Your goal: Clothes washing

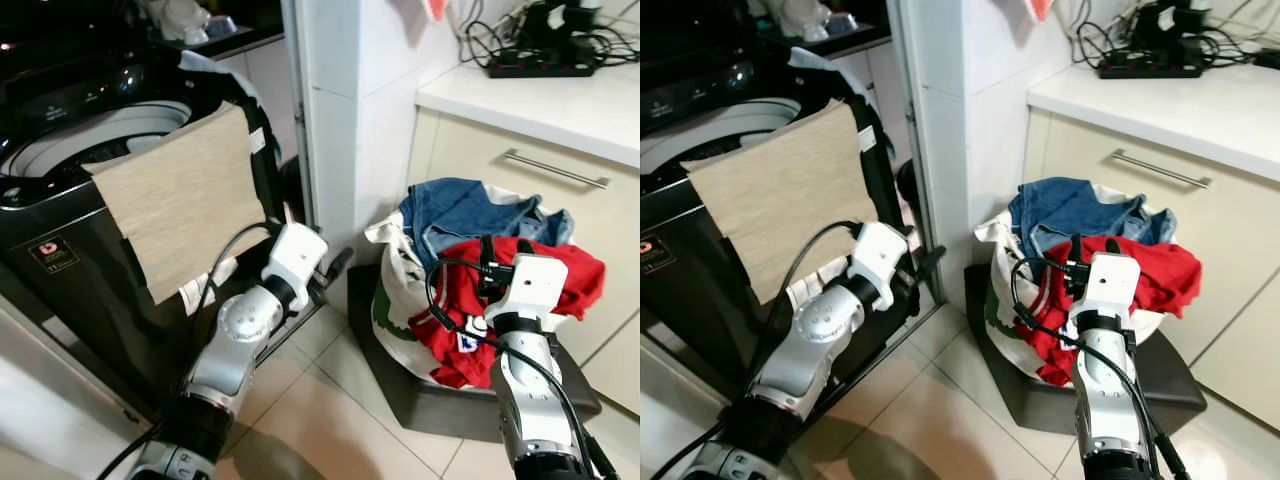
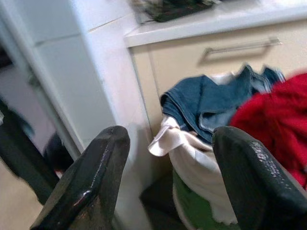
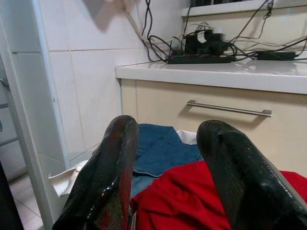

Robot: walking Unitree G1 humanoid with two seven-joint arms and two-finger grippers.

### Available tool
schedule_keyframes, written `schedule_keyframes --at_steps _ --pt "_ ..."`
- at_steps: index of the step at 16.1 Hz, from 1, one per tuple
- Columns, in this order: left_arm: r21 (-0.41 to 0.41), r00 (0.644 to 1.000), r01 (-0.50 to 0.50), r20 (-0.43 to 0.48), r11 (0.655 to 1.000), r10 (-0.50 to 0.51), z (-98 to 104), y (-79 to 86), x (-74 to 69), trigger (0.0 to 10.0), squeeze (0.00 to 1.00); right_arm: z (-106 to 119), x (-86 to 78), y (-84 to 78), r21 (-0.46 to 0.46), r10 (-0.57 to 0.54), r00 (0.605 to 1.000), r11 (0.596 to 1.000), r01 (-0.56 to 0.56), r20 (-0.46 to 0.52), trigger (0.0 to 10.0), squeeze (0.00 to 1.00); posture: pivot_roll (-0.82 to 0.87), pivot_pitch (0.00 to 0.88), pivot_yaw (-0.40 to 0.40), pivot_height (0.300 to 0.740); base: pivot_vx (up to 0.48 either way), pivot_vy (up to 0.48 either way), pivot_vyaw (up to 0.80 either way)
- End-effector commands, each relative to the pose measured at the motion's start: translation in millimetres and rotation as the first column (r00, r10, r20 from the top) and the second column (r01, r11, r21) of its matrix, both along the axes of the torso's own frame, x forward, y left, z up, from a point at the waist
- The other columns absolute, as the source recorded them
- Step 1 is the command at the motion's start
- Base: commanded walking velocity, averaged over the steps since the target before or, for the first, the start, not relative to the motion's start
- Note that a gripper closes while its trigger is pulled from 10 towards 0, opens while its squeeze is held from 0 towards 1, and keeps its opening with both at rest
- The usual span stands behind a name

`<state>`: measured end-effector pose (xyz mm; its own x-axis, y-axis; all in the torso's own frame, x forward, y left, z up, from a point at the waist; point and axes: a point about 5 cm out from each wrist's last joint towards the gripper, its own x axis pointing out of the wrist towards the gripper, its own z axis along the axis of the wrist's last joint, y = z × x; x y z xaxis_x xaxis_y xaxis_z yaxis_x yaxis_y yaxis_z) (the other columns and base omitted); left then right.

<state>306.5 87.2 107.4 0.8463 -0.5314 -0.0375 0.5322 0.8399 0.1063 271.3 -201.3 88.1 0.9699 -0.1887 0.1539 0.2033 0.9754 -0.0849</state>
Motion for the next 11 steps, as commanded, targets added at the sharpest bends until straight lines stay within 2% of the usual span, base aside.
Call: schedule_keyframes --at_steps 1,2,3,5,6,11 --pt "-0.042 0.997 -0.06 -0.051 0.997 0.058 -2 12.2 5.7 10.0 1.0 5 4.9 3.6 0.008 0.019 1.0 1.0 -0.02 0.017 10.0 0.0 -0.19 0.0 0.085 0.74 0.0 0.0 0.0" --pt "-0.056 0.991 -0.107 -0.088 0.993 0.102 -8 23.1 5.5 10.0 1.0 7 6.3 5.7 0.023 0.037 0.999 0.999 -0.037 0.024 10.0 0.0 -0.19 0.0 0.081 0.74 0.0 0.0 0.0" --pt "-0.045 0.99 -0.114 -0.094 0.993 0.109 -11 27.7 3.6 10.0 1.0 7 6.3 6.4 0.038 0.044 0.999 0.998 -0.045 0.027 10.0 0.0 -0.19 0.0 0.079 0.74 0.0 0.0 0.0" --pt "0.022 0.994 -0.088 -0.067 0.996 0.089 -10 22.1 4.2 10.0 0.96 2 4.9 3.0 0.027 0.026 1.0 0.999 -0.026 -0.009 10.0 0.0 -0.19 0.0 0.079 0.74 0.0 0.0 -0.28" --pt "0.034 0.996 -0.086 -0.026 0.996 0.087 -3 18.1 7.2 10.0 0.0 1 3.8 1.0 0.026 0.012 1.0 1.0 -0.012 -0.012 10.0 0.0 -0.19 0.0 0.079 0.74 0.0 0.0 -0.58" --pt "0.071 0.999 -0.039 0.008 0.997 0.038 -1 13.6 6.6 10.0 0.0 -4 2.8 -0.9 0.011 0.009 0.999 1.0 -0.009 -0.032 10.0 0.0 -0.2 0.0 0.087 0.74 0.0 0.0 -0.6"
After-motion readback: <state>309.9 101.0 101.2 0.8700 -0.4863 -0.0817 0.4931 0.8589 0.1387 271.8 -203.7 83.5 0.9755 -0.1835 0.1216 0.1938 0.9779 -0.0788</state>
